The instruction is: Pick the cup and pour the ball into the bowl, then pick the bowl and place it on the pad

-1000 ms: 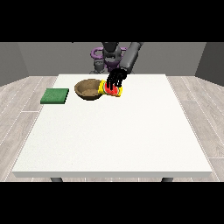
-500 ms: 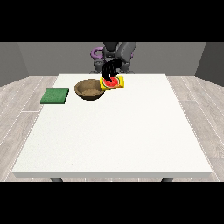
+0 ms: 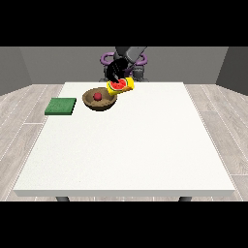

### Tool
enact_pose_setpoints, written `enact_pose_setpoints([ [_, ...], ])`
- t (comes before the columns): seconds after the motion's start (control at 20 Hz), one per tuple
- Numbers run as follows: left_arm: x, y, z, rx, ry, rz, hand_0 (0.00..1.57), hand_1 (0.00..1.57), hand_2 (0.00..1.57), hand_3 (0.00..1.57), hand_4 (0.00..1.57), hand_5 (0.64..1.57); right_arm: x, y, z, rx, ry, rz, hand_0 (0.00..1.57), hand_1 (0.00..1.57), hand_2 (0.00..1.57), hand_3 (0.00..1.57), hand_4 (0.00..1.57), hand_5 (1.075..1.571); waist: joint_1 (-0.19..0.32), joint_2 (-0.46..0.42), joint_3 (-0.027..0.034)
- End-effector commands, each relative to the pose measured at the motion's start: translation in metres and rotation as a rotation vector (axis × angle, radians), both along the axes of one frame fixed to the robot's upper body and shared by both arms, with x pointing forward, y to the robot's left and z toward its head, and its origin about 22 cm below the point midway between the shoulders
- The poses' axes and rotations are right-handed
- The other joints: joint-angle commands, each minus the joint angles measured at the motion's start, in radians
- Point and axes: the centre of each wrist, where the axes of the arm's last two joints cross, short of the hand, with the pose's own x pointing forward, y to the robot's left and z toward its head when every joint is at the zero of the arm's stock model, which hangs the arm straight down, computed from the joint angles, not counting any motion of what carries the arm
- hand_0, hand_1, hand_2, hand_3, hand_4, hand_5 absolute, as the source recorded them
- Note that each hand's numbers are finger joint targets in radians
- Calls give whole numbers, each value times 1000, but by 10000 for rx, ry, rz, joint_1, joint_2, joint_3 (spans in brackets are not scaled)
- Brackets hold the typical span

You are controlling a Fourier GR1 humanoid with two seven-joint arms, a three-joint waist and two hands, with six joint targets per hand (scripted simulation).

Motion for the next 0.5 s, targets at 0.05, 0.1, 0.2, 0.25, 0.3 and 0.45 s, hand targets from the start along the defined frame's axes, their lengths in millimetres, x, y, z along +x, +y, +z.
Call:
enact_pose_setpoints([
  [0.05, 4, 22, 3, -3642, 592, 800, 1424, 1424, 1571, 1571, 944, 1510, -10, -18, 0, -72, -108, -259, 0, 0, 0, 0, 376, 1564, 185, 58, -21],
  [0.1, -1, 32, -7, -4636, 806, 910, 1271, 1271, 1533, 1477, 960, 1490, -13, -17, -4, 7, 277, -363, 0, 0, 0, 0, 376, 1564, 355, -181, -35],
  [0.2, 15, 61, 16, -6030, 700, 1532, 710, 710, 1363, 1277, 1101, 1464, -25, -27, -14, -45, 532, -253, 0, 0, 0, 0, 376, 1564, 193, -500, -30],
  [0.25, 16, 72, 18, -6728, 257, 1607, 1111, 1111, 1474, 1482, 947, 1548, -24, -27, -12, 176, 383, -307, 0, 0, 0, 0, 376, 1564, 325, -371, -34],
  [0.3, 18, 91, 20, -7509, 57, 1964, 1251, 1251, 1571, 1571, 781, 1571, -26, -24, -10, 69, 253, -150, 0, 0, 0, 0, 360, 1564, 297, -268, -50],
  [0.45, 12, 114, 17, -9656, -251, 1863, 1241, 1241, 1571, 1571, 765, 1568, -25, -28, 0, 101, -137, -447, 0, 0, 0, 0, 382, 1565, 665, 241, -77],
])
